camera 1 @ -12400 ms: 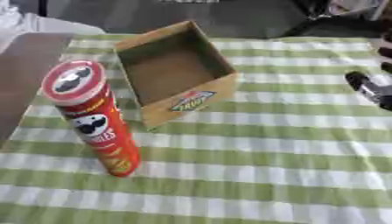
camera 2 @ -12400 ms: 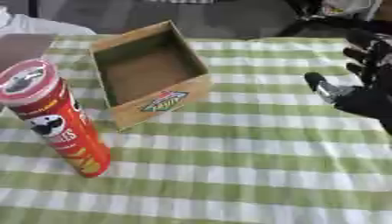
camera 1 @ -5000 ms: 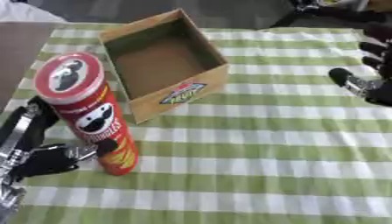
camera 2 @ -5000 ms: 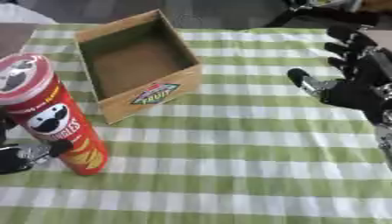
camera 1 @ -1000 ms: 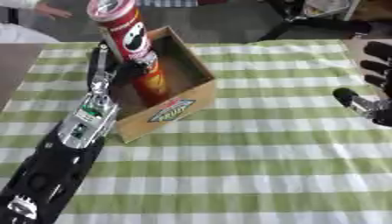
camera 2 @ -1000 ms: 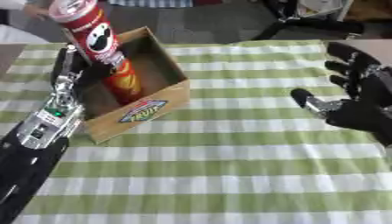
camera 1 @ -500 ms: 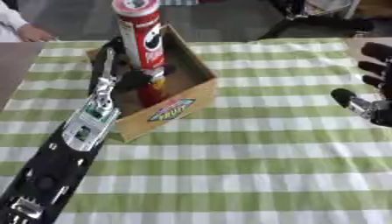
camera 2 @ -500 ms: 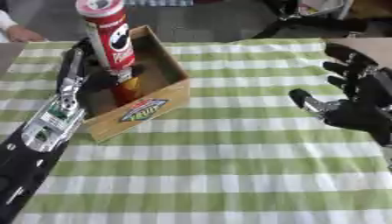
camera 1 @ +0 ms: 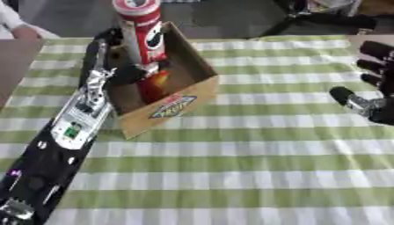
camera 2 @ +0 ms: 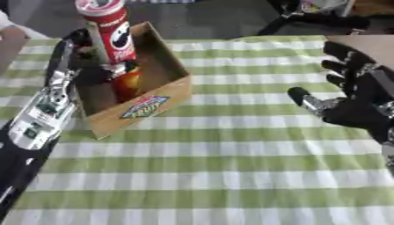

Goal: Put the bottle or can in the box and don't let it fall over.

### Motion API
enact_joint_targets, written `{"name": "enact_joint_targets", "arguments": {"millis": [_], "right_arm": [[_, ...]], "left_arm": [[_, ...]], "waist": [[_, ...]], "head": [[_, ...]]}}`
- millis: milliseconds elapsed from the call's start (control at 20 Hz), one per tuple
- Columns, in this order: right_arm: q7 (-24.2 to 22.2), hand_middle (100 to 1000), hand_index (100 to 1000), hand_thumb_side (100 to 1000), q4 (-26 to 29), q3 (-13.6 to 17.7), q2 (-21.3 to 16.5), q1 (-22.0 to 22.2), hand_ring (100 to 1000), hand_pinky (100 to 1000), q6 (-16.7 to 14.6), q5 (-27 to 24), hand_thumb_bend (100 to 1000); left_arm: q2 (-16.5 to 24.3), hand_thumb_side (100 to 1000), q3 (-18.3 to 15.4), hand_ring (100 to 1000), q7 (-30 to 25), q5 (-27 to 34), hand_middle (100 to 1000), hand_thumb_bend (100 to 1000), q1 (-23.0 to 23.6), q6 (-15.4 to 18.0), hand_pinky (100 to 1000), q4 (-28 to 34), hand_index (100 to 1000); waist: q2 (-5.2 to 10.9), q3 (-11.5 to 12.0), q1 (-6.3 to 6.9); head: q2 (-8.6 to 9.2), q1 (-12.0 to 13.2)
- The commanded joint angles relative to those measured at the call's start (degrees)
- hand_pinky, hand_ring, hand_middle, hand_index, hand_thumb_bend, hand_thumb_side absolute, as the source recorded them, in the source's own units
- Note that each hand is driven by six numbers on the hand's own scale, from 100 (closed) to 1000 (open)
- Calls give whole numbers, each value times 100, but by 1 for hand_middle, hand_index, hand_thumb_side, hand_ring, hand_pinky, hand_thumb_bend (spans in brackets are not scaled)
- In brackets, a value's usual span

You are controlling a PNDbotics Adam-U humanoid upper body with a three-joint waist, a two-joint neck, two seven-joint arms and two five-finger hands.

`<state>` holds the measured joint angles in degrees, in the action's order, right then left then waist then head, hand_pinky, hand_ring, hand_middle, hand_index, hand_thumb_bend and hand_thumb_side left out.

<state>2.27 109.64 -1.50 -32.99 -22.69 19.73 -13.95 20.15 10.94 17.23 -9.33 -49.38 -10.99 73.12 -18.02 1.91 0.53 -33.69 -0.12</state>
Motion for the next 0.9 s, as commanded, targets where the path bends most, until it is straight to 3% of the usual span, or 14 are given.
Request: {"name": "enact_joint_targets", "arguments": {"millis": [50,450,900], "right_arm": [[38,1000,963,100,75,105,-147,-29,1000,1000,-22,-26,464],[130,1000,962,100,91,184,-199,2,1000,1000,-55,-23,462],[185,1000,964,100,98,228,-201,12,1000,1000,-74,-44,462]], "left_arm": [[319,301,-144,837,127,277,743,793,221,152,745,546,802],[921,285,-489,830,635,1029,740,746,1437,464,736,1768,810],[1117,412,-953,808,1085,1685,763,638,2846,602,709,3177,795]], "waist": [[176,32,-9],[174,158,-59],[229,238,-93]], "head": [[-63,-65],[-151,-187],[-139,-79]]}}
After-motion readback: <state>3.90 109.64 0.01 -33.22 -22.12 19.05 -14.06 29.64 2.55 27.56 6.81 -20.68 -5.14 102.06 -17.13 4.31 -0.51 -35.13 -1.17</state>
